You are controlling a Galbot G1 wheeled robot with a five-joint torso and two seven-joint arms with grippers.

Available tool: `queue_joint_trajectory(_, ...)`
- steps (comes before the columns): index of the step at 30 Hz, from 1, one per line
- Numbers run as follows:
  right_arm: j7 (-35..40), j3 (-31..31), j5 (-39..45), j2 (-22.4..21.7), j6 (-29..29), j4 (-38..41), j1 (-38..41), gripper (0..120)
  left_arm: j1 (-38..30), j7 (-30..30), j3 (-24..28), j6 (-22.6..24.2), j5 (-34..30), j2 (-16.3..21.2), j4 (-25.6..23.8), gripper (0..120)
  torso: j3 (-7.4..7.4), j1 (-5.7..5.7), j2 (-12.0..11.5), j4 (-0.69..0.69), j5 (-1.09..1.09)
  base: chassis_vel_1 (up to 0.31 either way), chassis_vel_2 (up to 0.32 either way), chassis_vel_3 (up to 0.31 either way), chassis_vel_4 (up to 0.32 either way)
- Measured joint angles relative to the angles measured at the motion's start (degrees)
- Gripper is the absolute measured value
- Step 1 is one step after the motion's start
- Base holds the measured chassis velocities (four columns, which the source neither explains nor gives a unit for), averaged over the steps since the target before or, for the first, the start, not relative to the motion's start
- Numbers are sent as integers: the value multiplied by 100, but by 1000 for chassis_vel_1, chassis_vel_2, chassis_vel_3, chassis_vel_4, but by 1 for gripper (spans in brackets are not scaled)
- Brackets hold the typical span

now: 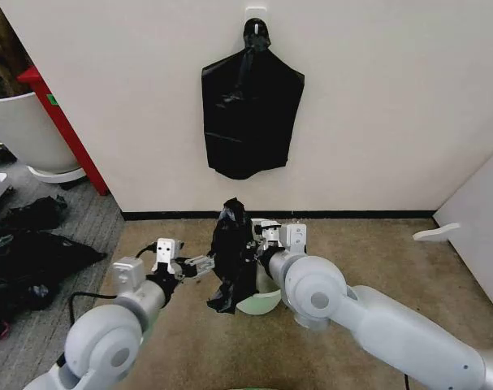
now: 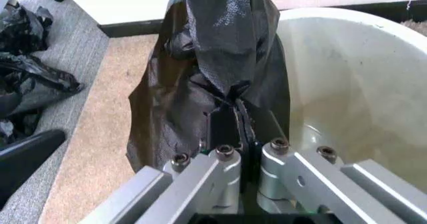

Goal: Place the garbage bag over the trash bin.

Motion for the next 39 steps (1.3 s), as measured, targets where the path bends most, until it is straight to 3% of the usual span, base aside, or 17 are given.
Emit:
queue_joint_trajectory(20, -29, 24, 48, -49, 6, 9, -6, 0, -1328, -915, 940, 573, -755, -146, 760, 100, 0, 0, 0, 0, 0, 0, 0, 0, 0)
queue_joint_trajectory(39, -32, 105, 103, -97, 20, 18, -21, 0, -1753, -1398, 1506, 658, -873, -479, 1447, 100, 0, 0, 0, 0, 0, 0, 0, 0, 0)
